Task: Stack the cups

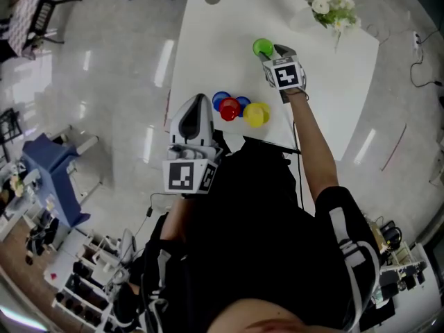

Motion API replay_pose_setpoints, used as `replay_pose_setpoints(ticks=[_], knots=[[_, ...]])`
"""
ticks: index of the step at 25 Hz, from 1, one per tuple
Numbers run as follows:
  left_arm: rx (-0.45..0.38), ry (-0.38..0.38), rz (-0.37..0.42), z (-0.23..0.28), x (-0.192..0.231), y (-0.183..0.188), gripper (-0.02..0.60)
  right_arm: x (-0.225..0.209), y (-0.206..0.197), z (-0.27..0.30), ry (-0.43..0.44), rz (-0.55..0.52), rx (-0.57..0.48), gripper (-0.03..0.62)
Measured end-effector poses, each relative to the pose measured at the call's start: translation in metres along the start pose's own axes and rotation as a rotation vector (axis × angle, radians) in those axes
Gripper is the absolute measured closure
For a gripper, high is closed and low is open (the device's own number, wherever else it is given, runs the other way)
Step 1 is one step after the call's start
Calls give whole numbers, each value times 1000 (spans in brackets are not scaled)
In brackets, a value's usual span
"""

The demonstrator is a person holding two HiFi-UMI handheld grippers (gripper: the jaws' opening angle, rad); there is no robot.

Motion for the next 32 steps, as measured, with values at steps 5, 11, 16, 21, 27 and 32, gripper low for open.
replay_pose_setpoints(ticks=[5,11,16,21,27,32], knots=[[-11,19,11,-3,-6,7,560,2,1,0,18,-1,-4,373],[-18,27,40,-11,-18,8,560,1,3,-12,45,25,-36,375],[-38,-25,67,-28,-16,12,560,11,0,-46,15,41,-82,375],[-59,-90,65,-43,-2,16,560,32,-7,-100,-19,66,-134,375],[-81,-194,96,-58,7,14,560,67,-20,-154,-63,111,-200,375],[-85,-271,116,-70,8,7,560,99,-43,-182,-67,146,-221,375]])
Point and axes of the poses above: the fingertips, and each gripper's own axes: z forward along the fingers, x to its left, y out of its top, the point moved 2 cm from there along -z, backward along the fingers, and after that the axes turned 11 degrees about x, right-handed, at the moved point
